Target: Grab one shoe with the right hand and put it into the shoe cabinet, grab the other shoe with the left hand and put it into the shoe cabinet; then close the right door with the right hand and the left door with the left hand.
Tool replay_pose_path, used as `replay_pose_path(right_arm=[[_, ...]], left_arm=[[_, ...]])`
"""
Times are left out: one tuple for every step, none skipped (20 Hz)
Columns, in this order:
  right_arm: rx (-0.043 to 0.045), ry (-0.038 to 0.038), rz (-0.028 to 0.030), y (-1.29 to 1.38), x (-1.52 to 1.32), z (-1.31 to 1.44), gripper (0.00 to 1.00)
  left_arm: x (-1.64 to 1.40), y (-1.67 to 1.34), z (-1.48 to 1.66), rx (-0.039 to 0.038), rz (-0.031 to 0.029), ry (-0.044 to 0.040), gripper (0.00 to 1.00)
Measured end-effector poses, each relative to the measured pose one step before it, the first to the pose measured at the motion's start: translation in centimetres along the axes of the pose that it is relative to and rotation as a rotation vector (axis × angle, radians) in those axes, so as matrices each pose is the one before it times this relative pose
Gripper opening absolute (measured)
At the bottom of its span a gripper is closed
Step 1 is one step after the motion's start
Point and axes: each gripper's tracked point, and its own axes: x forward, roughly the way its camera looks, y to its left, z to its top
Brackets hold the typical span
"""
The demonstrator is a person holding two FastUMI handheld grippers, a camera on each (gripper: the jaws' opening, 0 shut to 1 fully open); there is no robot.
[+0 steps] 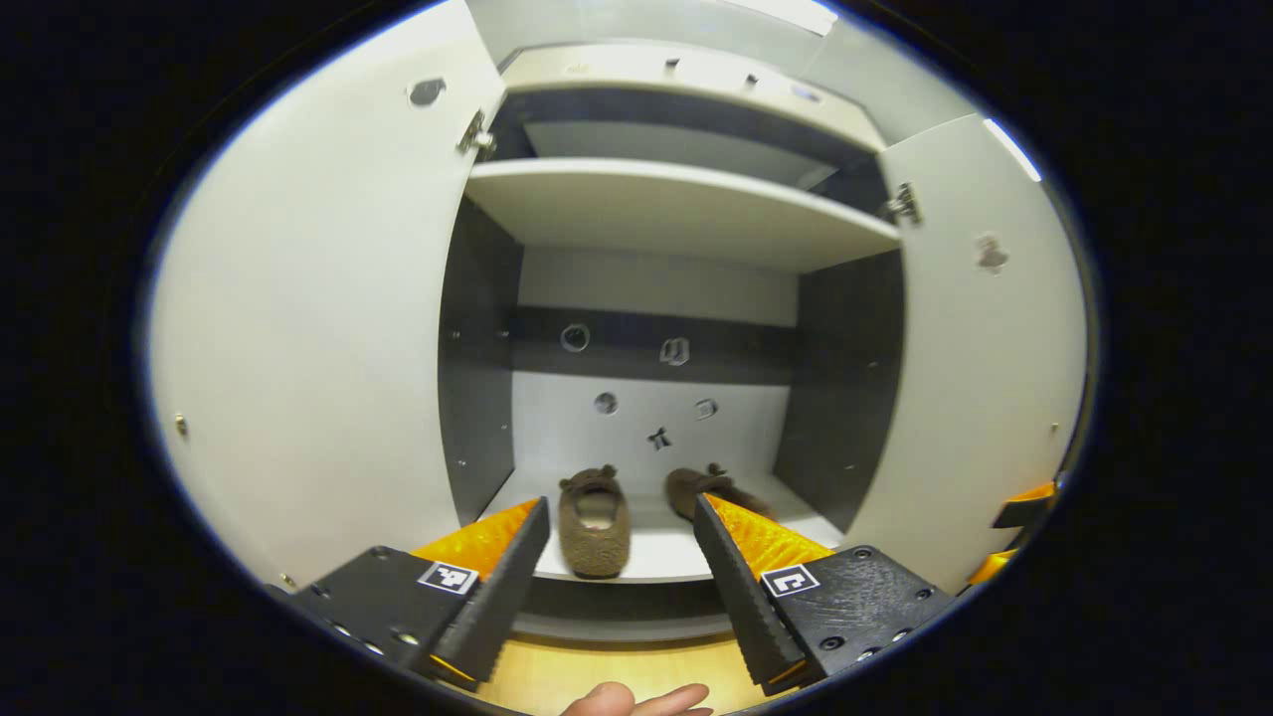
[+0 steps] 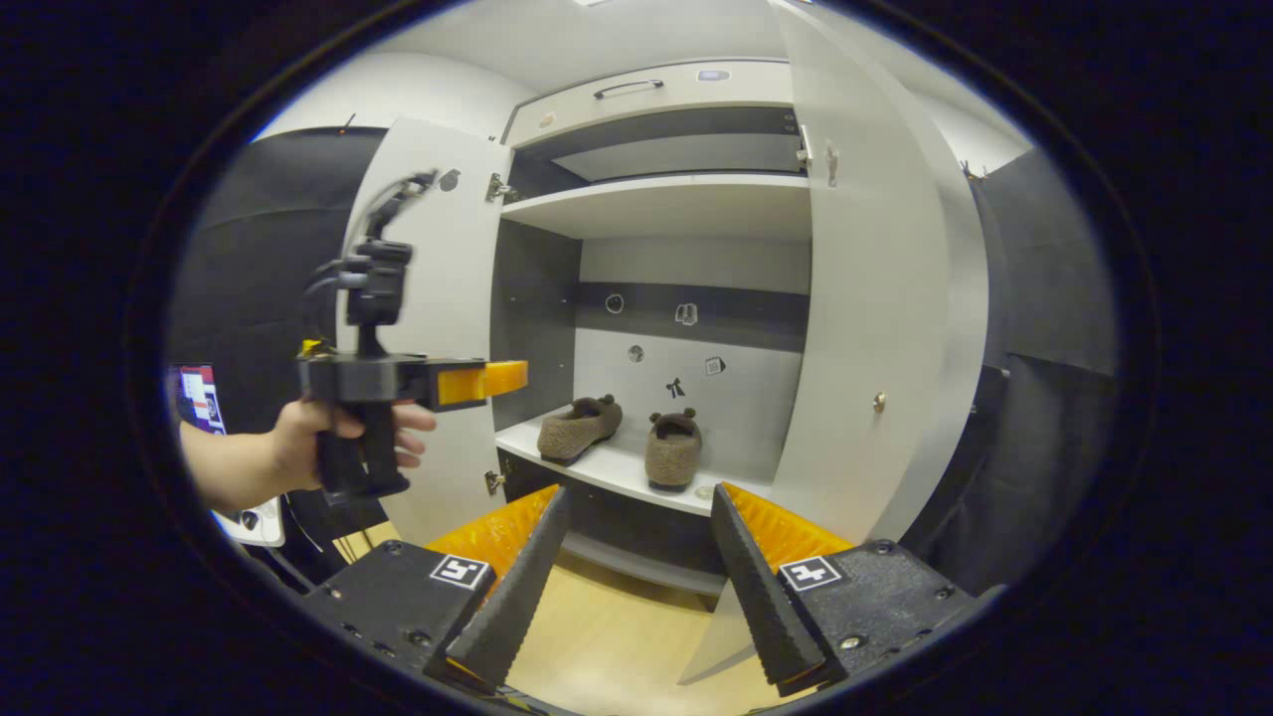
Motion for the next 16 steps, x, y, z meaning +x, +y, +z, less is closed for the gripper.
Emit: replay_pose_path(right_arm=[[-0.01346,-0.00527,-0.01145,0.06,0.142,-0.068,0.94],[-0.01393,-0.00622,-0.02162,-0.053,0.192,-0.006,0.92],[-0.01162,-0.00709,-0.02212,-0.007,0.126,-0.103,0.92],[-0.00512,-0.00131,-0.01141,0.3,-0.084,-0.162,0.92],[0.0009,0.0059,0.00242,0.524,-0.271,-0.401,0.92],[0.00444,0.01197,0.00872,0.503,-0.61,-0.487,0.92],[0.01258,0.00144,0.00681,0.192,-0.74,-0.315,0.92],[0.01634,-0.00234,-0.00486,-0.151,-0.849,-0.107,0.92],[0.01198,-0.00023,-0.01923,-0.783,-0.908,-0.266,0.92],[0.0074,0.00191,-0.04108,-1.394,-0.987,-0.257,0.92],[0.01503,-0.00534,-0.04042,-1.653,-1.114,-0.169,0.92],[0.02009,-0.00301,-0.03918,-1.635,-0.919,-0.164,0.92],[0.01476,0.00909,-0.04596,-2.168,-0.712,-0.494,0.91],[0.00042,0.02903,-0.03624,-1.883,-0.44,-0.775,0.91],[-0.00413,0.02974,-0.03411,-1.929,-0.292,-0.922,0.91],[0.00127,0.00946,-0.04357,-2.005,-0.106,-0.231,0.91]], left_arm=[[-1.794,-1.029,-0.245,-0.00174,-0.02604,0.01034,1.0],[-1.861,-0.674,0.033,0.02113,0.00115,-0.02427,0.96],[-1.461,0.385,0.489,0.02807,0.03842,-0.04735,0.98],[-1.11,0.145,0.084,0.01777,0.02519,-0.03639,0.96],[-0.899,-0.176,0.14,0.01101,0.01285,-0.02386,0.96],[-0.549,-0.448,-0.045,0.00215,0.00256,-0.01316,0.96],[-0.454,-0.44,0.079,0.00121,-0.00914,-0.00941,0.95],[-0.284,-0.224,0.291,0.00388,-0.00772,-0.01271,0.96],[-0.082,-0.01,0.327,0.00239,-0.00633,-0.01457,0.95],[-0.167,-0.178,0.17,-0.003,-0.00763,-0.00932,0.96],[0.053,-0.093,-0.012,-0.01012,-0.00442,-0.00265,0.95],[0.204,0.084,-0.043,-0.01459,0.00215,0.00028,0.95],[0.329,0.028,-0.31,-0.01513,0.00264,0.0103,0.95],[0.221,-0.037,-0.682,-0.0179,-0.0034,0.01948,0.95],[0.393,-0.074,-0.516,-0.01766,0.00289,0.01616,0.96],[0.387,-0.445,-0.62,-0.01956,-0.01065,0.01957,0.96]])
